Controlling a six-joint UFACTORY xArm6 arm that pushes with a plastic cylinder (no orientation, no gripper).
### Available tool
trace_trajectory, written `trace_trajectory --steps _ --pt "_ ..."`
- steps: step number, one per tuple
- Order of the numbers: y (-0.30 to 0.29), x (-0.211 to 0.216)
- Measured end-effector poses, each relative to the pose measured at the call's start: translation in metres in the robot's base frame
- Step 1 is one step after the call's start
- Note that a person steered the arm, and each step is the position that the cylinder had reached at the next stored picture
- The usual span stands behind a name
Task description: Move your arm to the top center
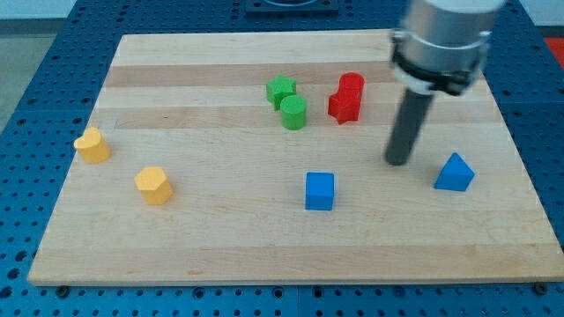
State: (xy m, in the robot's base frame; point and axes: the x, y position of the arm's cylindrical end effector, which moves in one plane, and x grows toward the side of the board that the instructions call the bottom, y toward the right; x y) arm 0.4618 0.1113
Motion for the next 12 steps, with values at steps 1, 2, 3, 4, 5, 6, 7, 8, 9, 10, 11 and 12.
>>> trace_trajectory --steps 1,2,3,4,5,6,7,8,9,10,11,12 --pt "-0.021 -0.012" --pt "-0.024 -0.018" --pt "-0.046 -0.022" --pt "-0.079 -0.038" --pt "-0.085 -0.046" --pt "-0.086 -0.054" --pt "-0.093 -0.067" --pt "-0.105 -0.072" --pt "-0.118 -0.072" --pt "-0.096 -0.069" --pt "-0.063 -0.072" --pt "-0.059 -0.087"
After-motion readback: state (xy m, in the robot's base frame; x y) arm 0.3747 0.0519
